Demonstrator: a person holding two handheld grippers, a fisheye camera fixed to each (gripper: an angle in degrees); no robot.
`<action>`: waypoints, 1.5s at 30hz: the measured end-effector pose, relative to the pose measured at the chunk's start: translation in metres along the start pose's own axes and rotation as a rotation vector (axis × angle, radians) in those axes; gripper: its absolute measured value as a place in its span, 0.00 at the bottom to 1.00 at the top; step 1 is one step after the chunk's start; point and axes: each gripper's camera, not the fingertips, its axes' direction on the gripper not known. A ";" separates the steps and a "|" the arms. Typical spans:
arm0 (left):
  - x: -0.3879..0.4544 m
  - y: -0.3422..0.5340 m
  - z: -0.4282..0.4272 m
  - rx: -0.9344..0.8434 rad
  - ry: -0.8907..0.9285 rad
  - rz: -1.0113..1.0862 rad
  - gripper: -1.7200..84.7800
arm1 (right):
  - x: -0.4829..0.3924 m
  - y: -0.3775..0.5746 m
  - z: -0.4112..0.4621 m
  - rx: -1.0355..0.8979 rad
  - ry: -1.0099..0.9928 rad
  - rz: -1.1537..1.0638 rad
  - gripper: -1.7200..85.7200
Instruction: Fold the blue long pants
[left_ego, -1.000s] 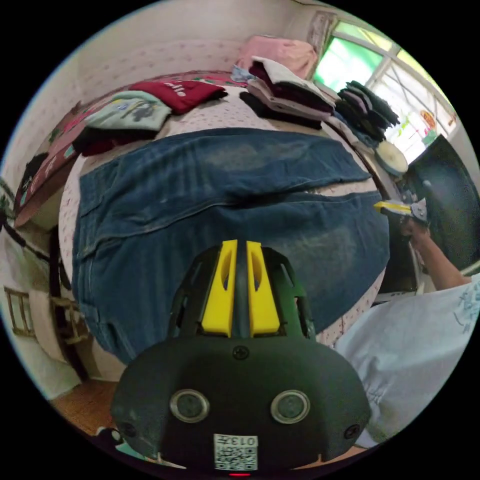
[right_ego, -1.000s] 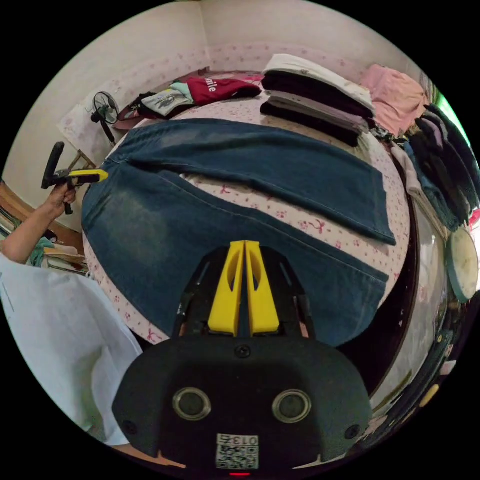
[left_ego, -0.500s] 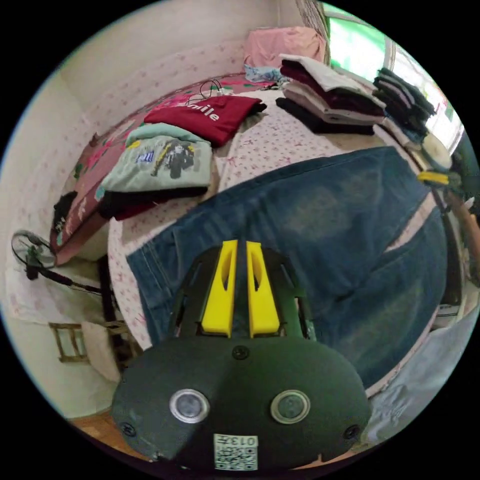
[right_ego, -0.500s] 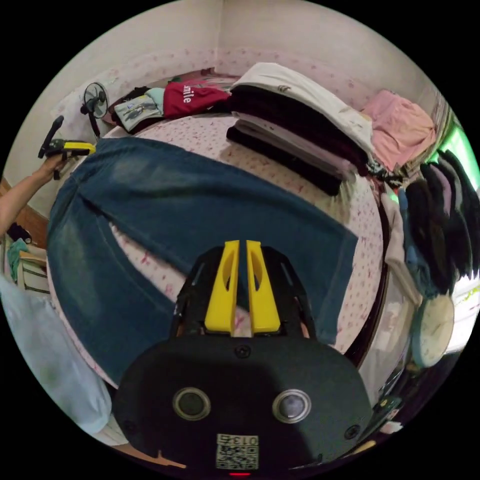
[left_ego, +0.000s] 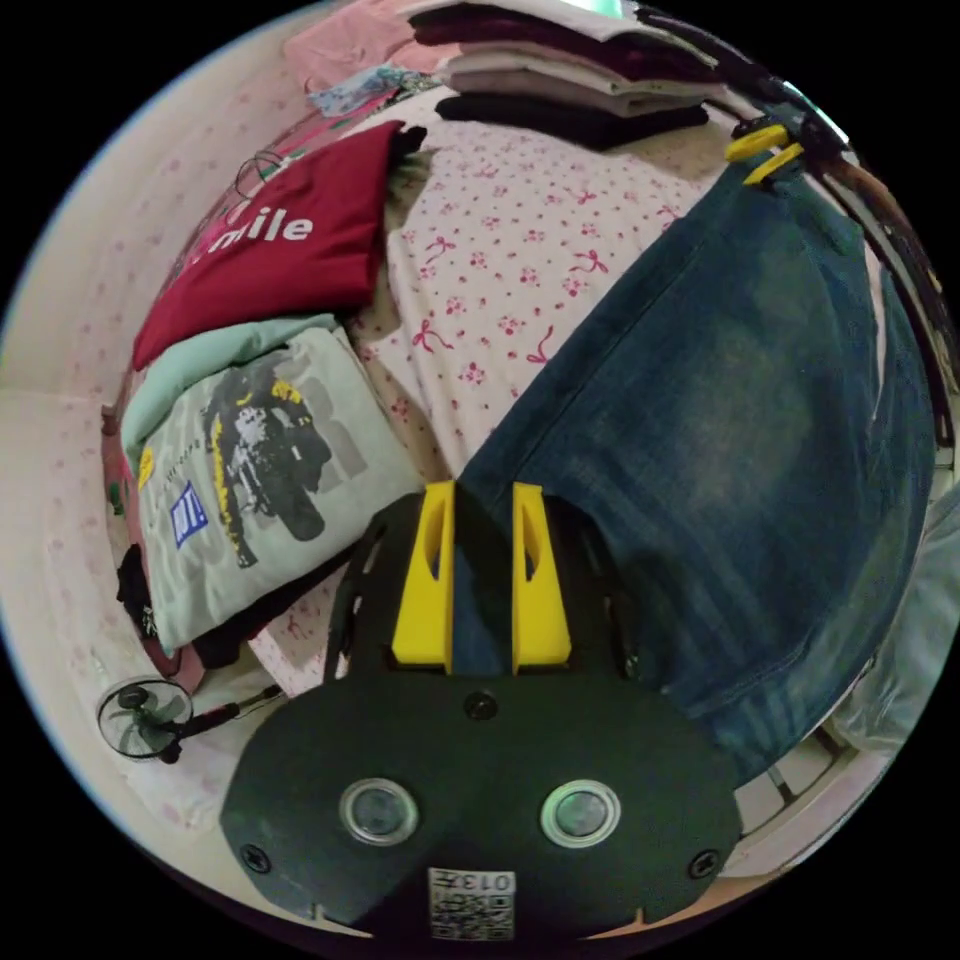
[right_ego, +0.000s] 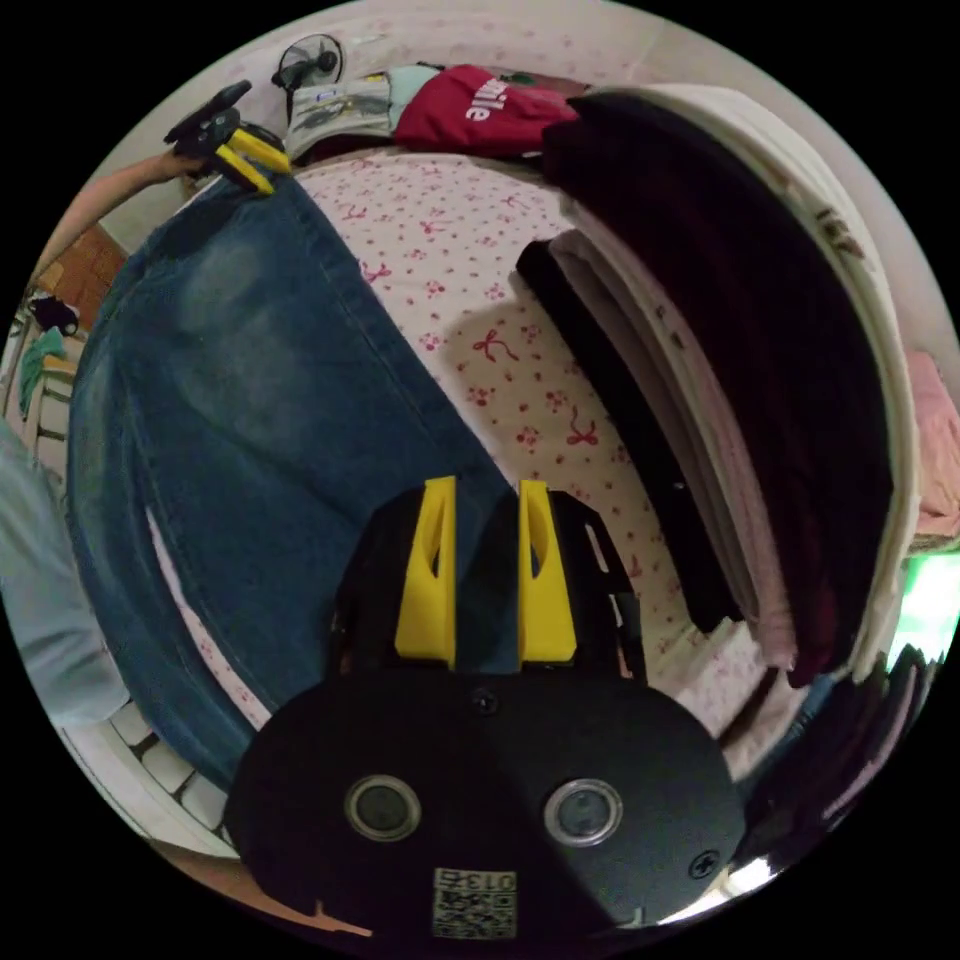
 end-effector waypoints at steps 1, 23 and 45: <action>-0.005 -0.003 0.006 0.013 0.023 -0.017 0.08 | 0.005 -0.001 0.004 -0.003 -0.045 -0.022 0.08; -0.071 0.000 0.031 0.164 0.090 -0.420 0.05 | 0.097 0.049 -0.042 0.138 0.137 0.370 0.06; 0.184 -0.101 0.043 0.210 0.338 0.312 0.04 | 0.125 0.303 -0.042 -0.035 -0.075 0.961 0.07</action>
